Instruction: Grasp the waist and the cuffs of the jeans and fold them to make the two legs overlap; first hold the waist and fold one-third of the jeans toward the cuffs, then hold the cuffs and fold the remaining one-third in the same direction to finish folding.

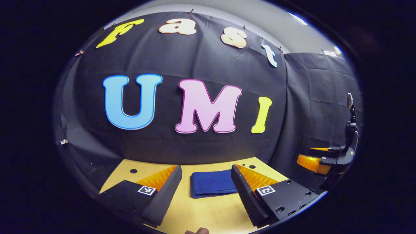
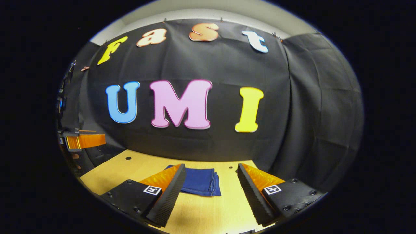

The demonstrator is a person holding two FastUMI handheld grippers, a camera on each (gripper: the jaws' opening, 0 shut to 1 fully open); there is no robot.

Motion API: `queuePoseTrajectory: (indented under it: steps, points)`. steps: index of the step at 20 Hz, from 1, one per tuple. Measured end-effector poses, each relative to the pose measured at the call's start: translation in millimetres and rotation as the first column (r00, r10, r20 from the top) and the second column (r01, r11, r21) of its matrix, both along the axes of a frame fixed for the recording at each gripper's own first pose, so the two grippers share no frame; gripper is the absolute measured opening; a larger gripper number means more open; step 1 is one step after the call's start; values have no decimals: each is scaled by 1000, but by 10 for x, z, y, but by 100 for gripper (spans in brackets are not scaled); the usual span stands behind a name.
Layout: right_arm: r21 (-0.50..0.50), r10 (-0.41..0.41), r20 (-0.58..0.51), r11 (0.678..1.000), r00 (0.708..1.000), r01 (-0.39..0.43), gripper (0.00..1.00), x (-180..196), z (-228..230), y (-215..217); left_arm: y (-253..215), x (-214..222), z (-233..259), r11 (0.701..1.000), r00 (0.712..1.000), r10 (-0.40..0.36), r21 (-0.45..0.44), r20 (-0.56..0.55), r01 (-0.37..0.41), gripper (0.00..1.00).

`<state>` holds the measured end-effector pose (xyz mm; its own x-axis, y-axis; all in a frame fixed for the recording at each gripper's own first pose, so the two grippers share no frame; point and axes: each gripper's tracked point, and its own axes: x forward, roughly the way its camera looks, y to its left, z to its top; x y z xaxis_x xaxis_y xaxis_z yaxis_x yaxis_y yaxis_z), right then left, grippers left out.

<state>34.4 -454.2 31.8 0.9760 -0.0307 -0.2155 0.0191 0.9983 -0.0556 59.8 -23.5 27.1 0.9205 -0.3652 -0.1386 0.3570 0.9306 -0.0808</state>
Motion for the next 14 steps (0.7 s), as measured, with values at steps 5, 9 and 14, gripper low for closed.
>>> queuePoseTrajectory:
  steps: [5,9,14]
  points:
    - [-2,11,72,1000,997,-10,96,-369,549,443,423,-533,506,995,995,62,-87,79,-55,100]
    - [34,30,88,999,996,-33,96,-558,656,600,572,-725,545,987,981,152,-70,123,-145,92]
    - [122,116,36,985,993,-120,99,-677,402,739,556,-866,377,969,960,246,-57,133,-240,96]
